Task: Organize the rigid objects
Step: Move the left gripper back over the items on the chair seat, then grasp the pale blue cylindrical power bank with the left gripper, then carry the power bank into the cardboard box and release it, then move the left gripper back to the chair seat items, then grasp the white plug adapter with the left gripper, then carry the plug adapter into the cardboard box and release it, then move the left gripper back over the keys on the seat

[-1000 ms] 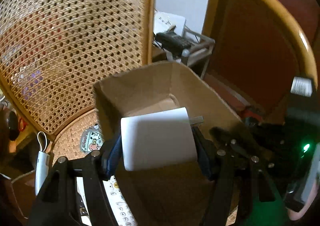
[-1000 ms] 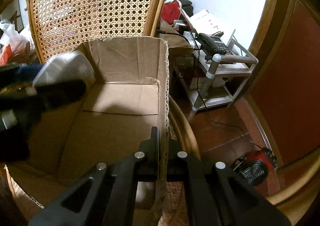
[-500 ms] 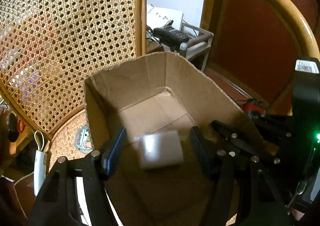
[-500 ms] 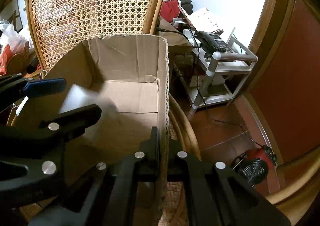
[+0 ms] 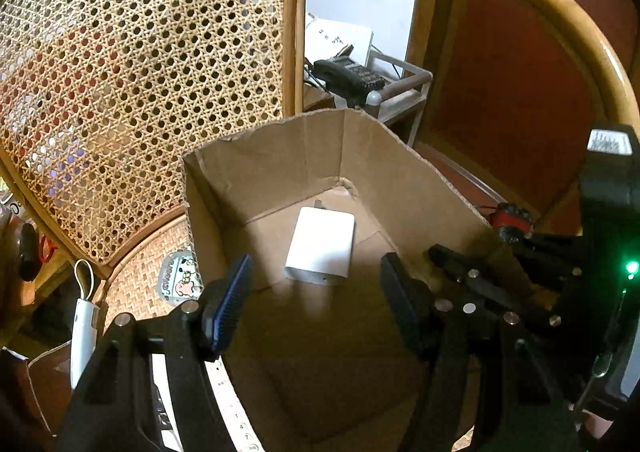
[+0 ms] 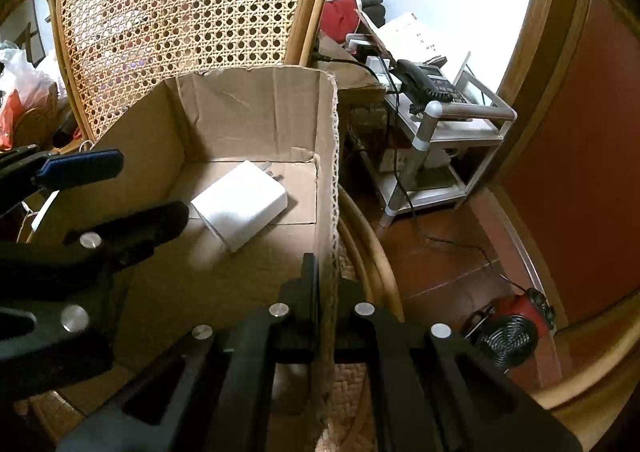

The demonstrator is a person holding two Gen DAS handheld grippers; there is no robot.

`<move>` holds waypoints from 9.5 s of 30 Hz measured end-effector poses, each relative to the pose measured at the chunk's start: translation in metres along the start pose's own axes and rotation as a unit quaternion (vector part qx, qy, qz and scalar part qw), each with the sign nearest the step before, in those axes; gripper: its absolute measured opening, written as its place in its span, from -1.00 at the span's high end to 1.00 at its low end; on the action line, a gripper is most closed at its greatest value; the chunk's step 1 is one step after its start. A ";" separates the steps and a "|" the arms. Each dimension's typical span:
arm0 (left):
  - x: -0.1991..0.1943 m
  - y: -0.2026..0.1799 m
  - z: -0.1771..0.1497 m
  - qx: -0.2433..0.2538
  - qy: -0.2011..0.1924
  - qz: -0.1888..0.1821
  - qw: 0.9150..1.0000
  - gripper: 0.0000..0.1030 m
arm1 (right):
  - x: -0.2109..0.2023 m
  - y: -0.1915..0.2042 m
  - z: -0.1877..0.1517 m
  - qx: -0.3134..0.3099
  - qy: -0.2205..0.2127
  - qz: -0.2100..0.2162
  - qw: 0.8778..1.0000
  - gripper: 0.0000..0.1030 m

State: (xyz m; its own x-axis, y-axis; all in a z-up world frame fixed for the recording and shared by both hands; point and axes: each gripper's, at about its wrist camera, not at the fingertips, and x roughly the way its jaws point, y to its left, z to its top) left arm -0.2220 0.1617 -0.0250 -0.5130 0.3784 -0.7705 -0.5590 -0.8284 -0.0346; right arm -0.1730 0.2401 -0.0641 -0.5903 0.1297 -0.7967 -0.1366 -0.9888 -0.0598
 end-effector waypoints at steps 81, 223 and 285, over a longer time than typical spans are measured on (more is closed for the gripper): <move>-0.020 0.163 -0.029 -0.134 0.006 0.096 0.986 0.48 | -0.001 0.005 -0.003 0.002 0.000 -0.002 1.000 0.89; -0.078 0.014 0.004 -0.043 -0.059 0.001 0.997 0.17 | -0.002 0.000 -0.003 0.019 -0.010 0.000 1.000 0.91; -0.004 0.180 -0.105 -0.155 0.072 0.112 0.979 -0.48 | -0.003 0.007 -0.002 0.012 -0.004 -0.005 1.000 0.91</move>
State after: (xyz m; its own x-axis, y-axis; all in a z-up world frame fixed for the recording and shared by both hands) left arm -0.2519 -0.0322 -0.0953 -0.4900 0.1290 -0.8621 -0.2070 -0.9779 -0.0287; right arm -0.1707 0.2327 -0.0632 -0.5950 0.1393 -0.7915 -0.1607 -0.9856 -0.0527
